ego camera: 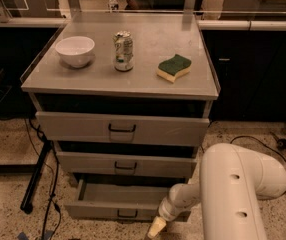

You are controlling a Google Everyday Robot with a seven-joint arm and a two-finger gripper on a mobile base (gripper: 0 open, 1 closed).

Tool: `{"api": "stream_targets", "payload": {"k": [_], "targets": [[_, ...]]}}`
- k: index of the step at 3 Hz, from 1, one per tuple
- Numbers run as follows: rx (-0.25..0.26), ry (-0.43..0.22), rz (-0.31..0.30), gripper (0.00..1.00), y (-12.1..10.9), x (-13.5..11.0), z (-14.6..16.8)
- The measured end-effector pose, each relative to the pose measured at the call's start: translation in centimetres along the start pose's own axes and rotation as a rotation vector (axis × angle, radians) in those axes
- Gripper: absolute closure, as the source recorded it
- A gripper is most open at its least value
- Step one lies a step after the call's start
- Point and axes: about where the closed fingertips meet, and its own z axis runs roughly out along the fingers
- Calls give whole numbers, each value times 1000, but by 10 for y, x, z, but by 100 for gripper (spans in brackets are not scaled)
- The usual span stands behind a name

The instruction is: Open bottom drawer

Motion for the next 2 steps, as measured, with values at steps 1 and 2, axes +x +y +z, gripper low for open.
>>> {"api": "stream_targets", "payload": {"k": [1,2], "targets": [[-40,40,-10,0,8,10,14],[-47,48,-9,0,21,28,-6]]}}
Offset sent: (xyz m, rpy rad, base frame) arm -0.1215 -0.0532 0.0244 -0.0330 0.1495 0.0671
